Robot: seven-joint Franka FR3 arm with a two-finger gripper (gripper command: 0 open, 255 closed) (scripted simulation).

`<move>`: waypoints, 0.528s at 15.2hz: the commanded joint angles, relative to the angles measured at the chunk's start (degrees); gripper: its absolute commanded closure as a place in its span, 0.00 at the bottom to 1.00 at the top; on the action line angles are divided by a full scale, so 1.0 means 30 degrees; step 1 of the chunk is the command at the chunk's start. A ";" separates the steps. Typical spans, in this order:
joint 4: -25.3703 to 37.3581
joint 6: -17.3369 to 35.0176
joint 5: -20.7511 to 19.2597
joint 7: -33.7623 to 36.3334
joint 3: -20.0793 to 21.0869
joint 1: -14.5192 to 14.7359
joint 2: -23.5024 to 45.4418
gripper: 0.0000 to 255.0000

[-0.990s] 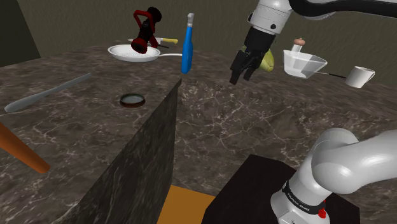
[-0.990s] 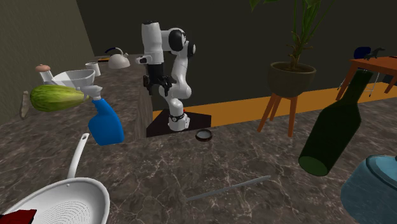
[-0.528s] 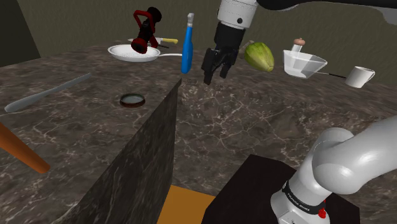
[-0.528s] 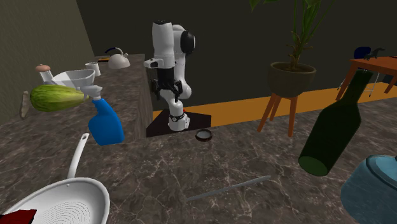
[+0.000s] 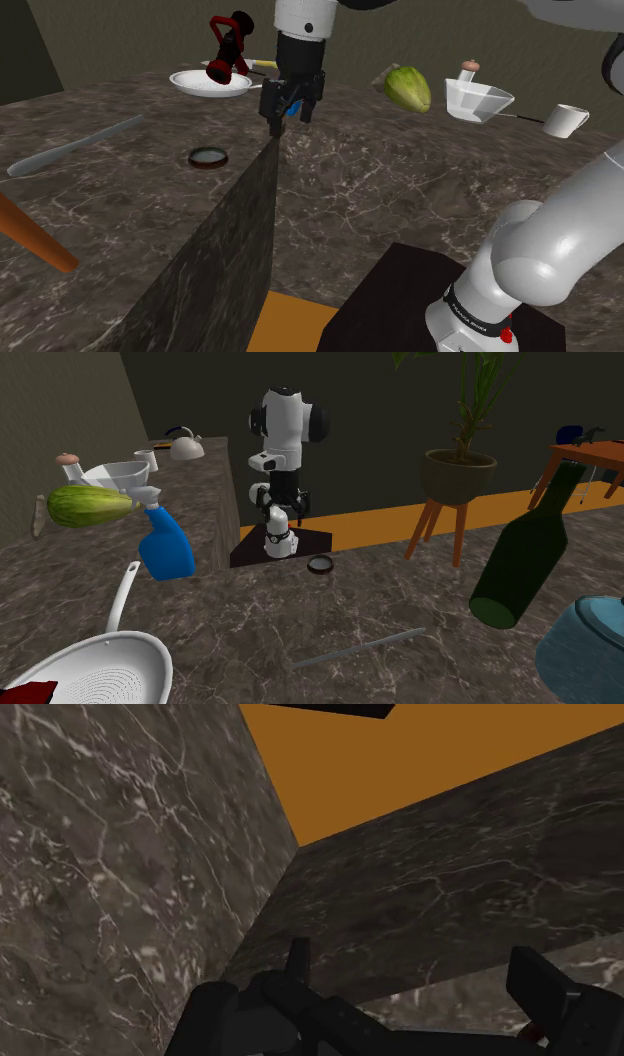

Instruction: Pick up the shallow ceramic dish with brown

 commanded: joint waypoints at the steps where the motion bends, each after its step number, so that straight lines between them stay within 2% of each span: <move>1: 0.1684 -0.0269 -0.0751 0.0789 0.0830 0.0205 0.1792 0.00; 5: 0.5167 -0.1297 -0.2604 0.2242 0.2153 0.1019 0.5275 0.00; 8: 0.8266 -0.2471 -0.4288 0.3248 0.2863 0.2143 0.8169 0.00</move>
